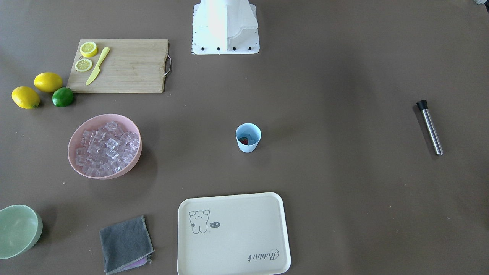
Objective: Mash ice and strawberries in cup
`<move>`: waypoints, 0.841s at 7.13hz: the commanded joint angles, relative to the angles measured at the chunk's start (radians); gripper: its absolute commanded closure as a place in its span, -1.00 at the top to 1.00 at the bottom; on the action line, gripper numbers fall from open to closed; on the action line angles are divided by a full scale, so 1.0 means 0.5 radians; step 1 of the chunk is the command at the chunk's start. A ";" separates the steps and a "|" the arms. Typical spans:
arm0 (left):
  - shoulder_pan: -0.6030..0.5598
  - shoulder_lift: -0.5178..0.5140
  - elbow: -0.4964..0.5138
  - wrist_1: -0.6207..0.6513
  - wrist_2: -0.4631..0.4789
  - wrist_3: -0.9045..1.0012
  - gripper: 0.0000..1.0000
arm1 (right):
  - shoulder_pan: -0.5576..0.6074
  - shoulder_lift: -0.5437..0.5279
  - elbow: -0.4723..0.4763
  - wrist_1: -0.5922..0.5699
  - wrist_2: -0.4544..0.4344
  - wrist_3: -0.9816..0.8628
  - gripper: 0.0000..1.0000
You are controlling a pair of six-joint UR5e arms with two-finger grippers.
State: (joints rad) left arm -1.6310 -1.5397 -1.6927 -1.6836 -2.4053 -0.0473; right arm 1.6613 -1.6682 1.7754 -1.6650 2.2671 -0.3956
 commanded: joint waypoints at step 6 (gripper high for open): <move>0.001 -0.117 0.250 -0.066 0.067 0.009 0.98 | -0.003 0.008 -0.001 0.001 -0.003 0.021 0.99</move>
State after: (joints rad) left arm -1.6309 -1.5823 -1.5945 -1.7074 -2.3715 -0.0432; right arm 1.6601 -1.6651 1.7734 -1.6644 2.2655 -0.3869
